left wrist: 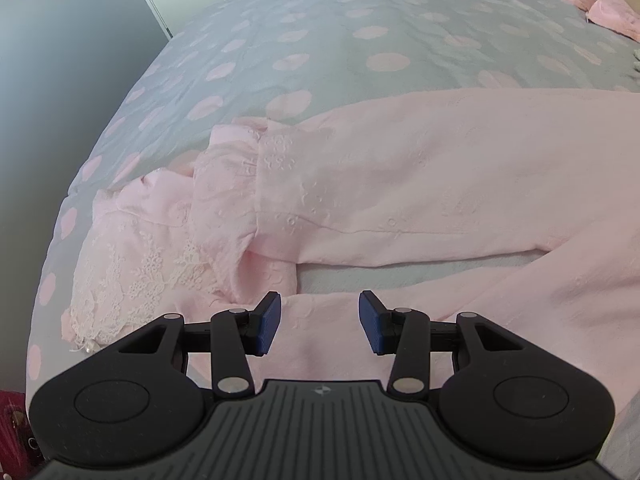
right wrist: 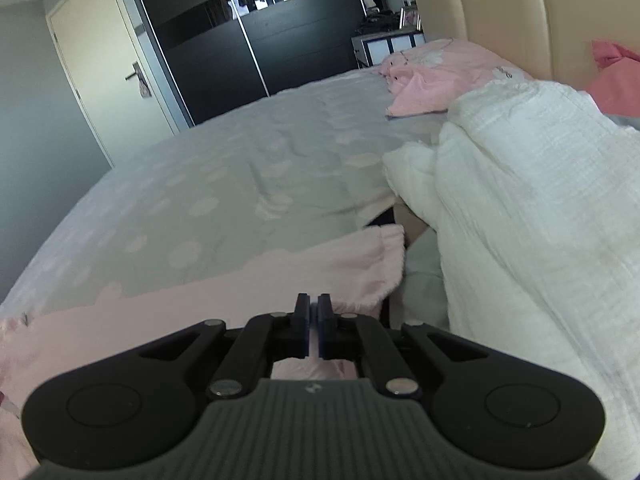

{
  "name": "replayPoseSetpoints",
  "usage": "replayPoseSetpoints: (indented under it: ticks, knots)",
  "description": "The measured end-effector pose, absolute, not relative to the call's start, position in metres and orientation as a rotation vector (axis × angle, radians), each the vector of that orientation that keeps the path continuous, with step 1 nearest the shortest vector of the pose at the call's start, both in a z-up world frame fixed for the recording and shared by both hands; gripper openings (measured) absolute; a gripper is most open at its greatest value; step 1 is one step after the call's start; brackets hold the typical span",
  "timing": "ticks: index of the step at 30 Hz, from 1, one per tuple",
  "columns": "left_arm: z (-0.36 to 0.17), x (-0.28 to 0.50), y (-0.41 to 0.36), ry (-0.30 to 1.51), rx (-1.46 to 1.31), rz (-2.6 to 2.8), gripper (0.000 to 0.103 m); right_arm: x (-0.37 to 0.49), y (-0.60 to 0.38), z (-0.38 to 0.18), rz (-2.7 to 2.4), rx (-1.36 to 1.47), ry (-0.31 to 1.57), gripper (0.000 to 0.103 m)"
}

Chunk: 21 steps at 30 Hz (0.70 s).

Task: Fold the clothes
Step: 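Smooth the pink pants waistband with the right tool and hold both tools above the clothes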

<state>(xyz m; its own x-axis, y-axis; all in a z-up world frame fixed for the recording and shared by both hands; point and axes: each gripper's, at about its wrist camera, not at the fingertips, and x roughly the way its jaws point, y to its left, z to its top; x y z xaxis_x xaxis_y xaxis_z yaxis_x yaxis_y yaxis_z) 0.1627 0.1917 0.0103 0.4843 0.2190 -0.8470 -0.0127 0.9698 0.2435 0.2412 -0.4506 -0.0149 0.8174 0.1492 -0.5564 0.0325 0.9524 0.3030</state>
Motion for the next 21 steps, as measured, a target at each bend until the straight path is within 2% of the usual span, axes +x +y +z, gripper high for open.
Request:
replayPoseSetpoints:
  ticks: [5, 10, 12, 14, 16, 21]
  knots:
    - [0.015, 0.160, 0.190, 1.038, 0.205, 0.147, 0.041, 0.257, -0.448, -0.024, 0.003, 0.320, 0.647, 0.005]
    - [0.017, 0.156, 0.190, 1.037, 0.213, 0.153, 0.041, 0.251, -0.451, -0.032, -0.033, 0.250, 0.697, 0.014]
    - [0.018, 0.154, 0.189, 1.039, 0.223, 0.154, 0.041, 0.240, -0.456, -0.027, -0.038, 0.203, 0.688, 0.018]
    - [0.019, 0.152, 0.189, 1.037, 0.234, 0.150, 0.041, 0.227, -0.461, -0.018, -0.036, 0.158, 0.664, 0.027]
    - [0.020, 0.149, 0.190, 1.035, 0.241, 0.146, 0.041, 0.210, -0.464, -0.009, -0.026, 0.096, 0.635, 0.031]
    - [0.019, 0.144, 0.192, 1.033, 0.253, 0.141, 0.041, 0.163, -0.462, 0.004, 0.027, -0.119, 0.613, 0.032]
